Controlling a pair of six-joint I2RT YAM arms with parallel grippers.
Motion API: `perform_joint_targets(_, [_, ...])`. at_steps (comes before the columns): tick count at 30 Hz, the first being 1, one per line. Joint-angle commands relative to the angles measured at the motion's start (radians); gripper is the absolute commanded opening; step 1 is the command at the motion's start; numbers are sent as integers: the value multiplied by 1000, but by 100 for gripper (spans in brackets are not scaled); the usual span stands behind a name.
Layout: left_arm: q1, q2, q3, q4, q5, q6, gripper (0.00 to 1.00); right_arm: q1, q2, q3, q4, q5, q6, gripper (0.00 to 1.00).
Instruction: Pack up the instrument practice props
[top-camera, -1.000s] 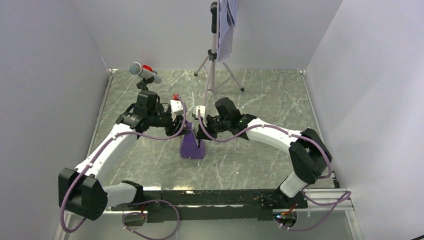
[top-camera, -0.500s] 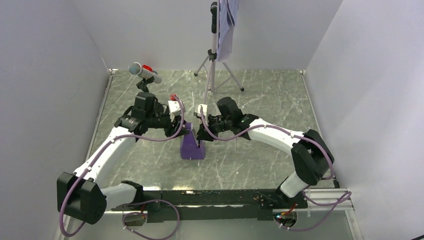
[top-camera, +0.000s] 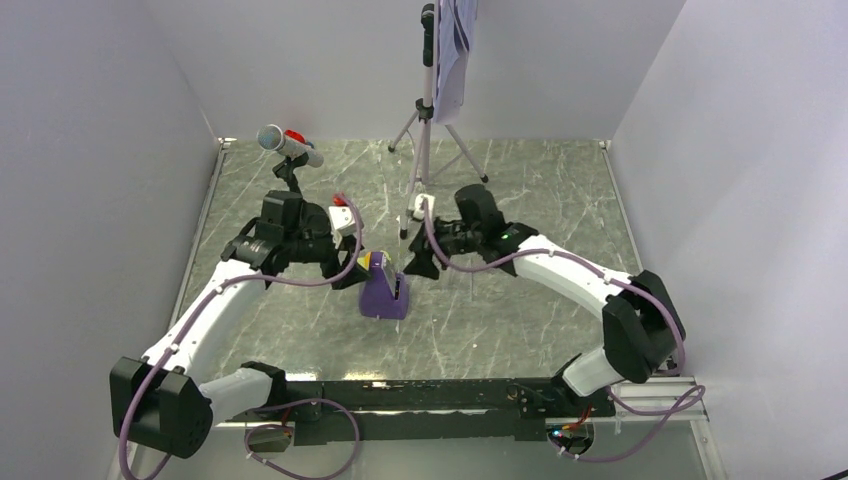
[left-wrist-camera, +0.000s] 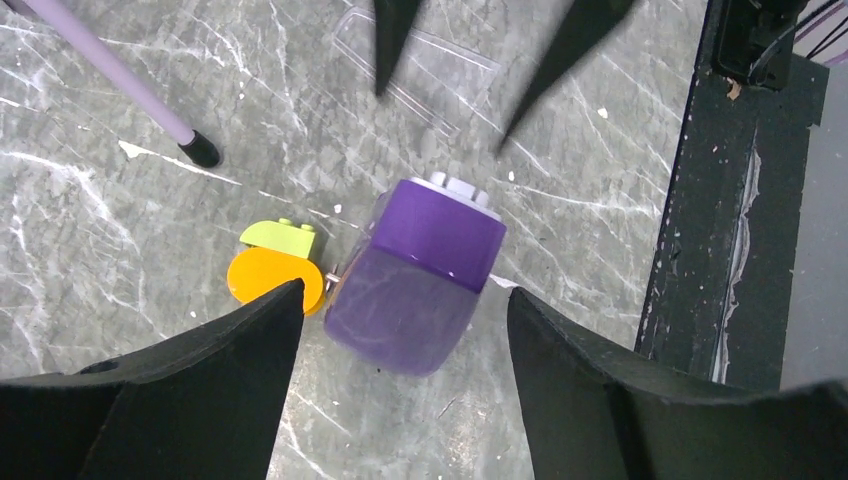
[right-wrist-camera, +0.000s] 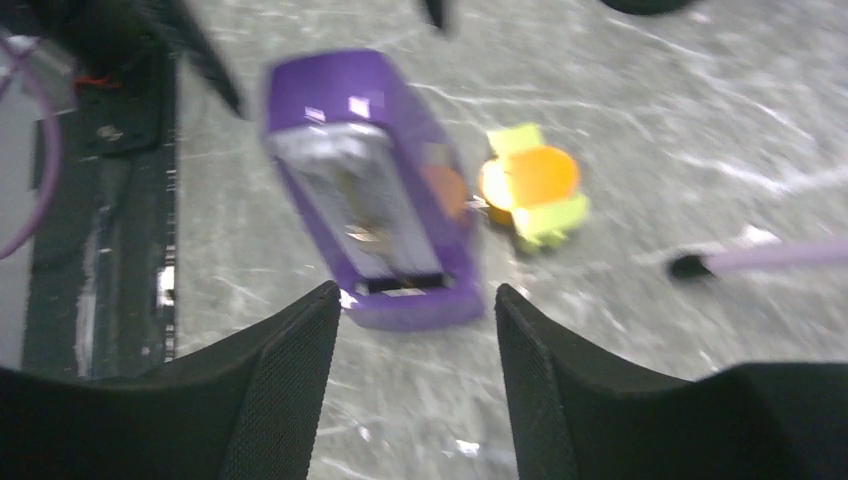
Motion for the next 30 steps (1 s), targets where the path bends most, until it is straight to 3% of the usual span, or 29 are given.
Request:
perform_joint_targets(1, [-3, -45, -17, -57, 27, 118, 79, -125, -62, 12, -35, 112, 113, 64])
perform_joint_targets(6, [-70, -16, 40, -127, -70, 266, 85, -190, -32, 112, -263, 309, 190, 79])
perform_joint_targets(10, [-115, 12, 82, -111, -98, 279, 86, -204, 53, 198, -441, 446, 308, 89])
perform_joint_targets(13, [-130, 15, 82, -99, -104, 272, 85, -231, 156, 249, -537, 497, 444, 90])
perform_joint_targets(18, [-126, -57, 25, -112, -161, 256, 83, -233, 269, 269, -556, 559, 552, 90])
perform_joint_targets(25, [-37, -217, -59, -231, -199, 298, 88, -228, 399, 309, -594, 601, 684, 93])
perform_joint_targets(30, [-1, -258, -112, -227, -190, 288, 86, -201, 464, 329, -622, 648, 763, 86])
